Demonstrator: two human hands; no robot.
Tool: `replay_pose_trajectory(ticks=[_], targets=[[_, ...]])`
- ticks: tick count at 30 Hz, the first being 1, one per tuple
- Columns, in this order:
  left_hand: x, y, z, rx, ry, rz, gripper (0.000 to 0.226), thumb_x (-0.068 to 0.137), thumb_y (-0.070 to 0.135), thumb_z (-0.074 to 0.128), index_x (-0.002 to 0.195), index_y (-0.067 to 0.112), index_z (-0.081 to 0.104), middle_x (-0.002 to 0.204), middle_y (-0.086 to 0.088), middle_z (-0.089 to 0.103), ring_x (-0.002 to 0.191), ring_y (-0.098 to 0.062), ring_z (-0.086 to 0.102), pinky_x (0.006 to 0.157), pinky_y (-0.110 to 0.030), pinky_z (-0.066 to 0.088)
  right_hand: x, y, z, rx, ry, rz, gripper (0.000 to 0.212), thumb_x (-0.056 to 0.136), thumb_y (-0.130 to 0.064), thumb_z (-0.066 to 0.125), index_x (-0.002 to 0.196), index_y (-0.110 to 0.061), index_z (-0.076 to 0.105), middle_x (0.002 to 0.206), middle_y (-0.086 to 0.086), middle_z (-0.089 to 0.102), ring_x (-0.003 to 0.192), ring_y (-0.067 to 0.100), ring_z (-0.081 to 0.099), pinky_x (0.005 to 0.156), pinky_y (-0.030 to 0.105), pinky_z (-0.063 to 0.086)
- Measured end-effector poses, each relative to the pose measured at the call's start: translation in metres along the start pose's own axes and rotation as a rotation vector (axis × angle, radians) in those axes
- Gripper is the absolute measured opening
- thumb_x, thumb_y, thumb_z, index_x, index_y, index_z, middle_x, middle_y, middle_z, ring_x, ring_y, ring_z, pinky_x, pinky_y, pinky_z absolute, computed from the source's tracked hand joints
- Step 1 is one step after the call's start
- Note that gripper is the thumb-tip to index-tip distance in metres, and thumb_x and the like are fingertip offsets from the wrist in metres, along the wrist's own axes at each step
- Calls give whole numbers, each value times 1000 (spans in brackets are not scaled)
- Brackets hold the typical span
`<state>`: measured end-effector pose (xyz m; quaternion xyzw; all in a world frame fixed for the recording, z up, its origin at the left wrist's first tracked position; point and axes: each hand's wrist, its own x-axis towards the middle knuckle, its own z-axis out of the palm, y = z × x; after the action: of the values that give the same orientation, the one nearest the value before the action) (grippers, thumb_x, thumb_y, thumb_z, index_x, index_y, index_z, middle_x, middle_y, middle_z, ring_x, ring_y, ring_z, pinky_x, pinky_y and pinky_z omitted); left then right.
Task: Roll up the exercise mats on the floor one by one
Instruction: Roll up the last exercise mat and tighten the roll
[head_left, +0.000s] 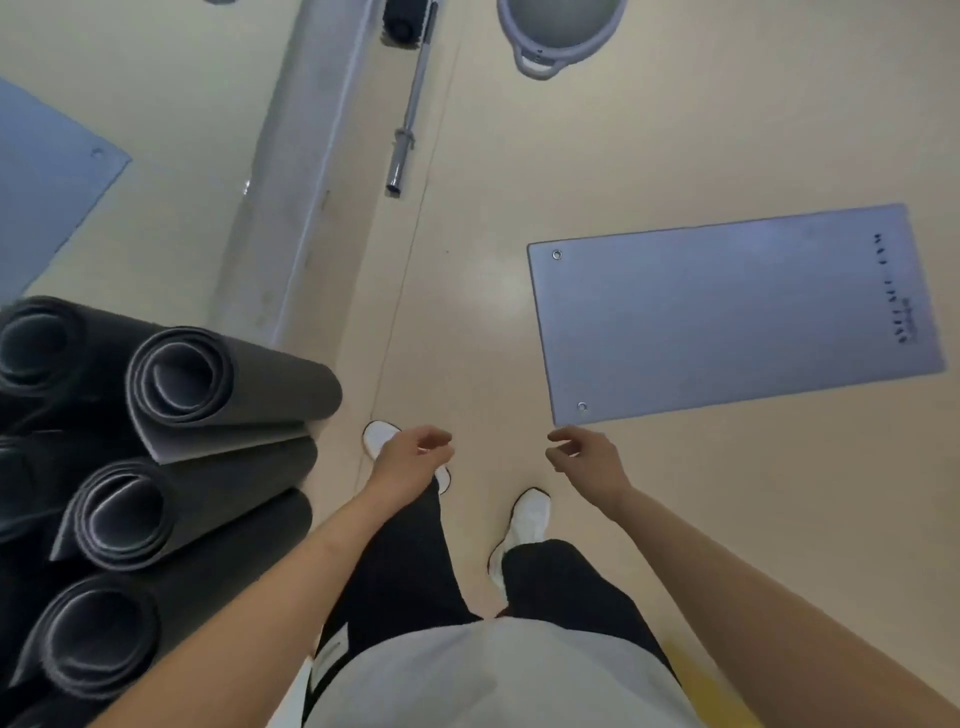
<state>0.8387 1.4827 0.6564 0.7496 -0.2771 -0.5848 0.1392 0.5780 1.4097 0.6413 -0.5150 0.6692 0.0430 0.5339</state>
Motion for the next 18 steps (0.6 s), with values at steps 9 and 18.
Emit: replay_pose_trajectory(ticks=[9, 18], targets=[[112, 52, 151, -20, -144, -8, 19, 94, 21, 68, 110, 32, 71, 108, 1, 73, 106, -19, 69, 103, -38, 54, 74, 139, -33, 267, 264, 201, 29, 94, -23, 70, 123, -18, 70, 111, -1, 69, 100, 20, 65, 97, 39, 51], [299, 33, 218, 166, -228, -75, 24, 94, 11, 66, 117, 16, 72, 108, -3, 72, 105, -26, 69, 100, -39, 54, 236, 230, -23, 537, 335, 445, 42, 90, -20, 75, 129, -11, 63, 108, 10, 71, 86, 23, 68, 89, 44, 57]])
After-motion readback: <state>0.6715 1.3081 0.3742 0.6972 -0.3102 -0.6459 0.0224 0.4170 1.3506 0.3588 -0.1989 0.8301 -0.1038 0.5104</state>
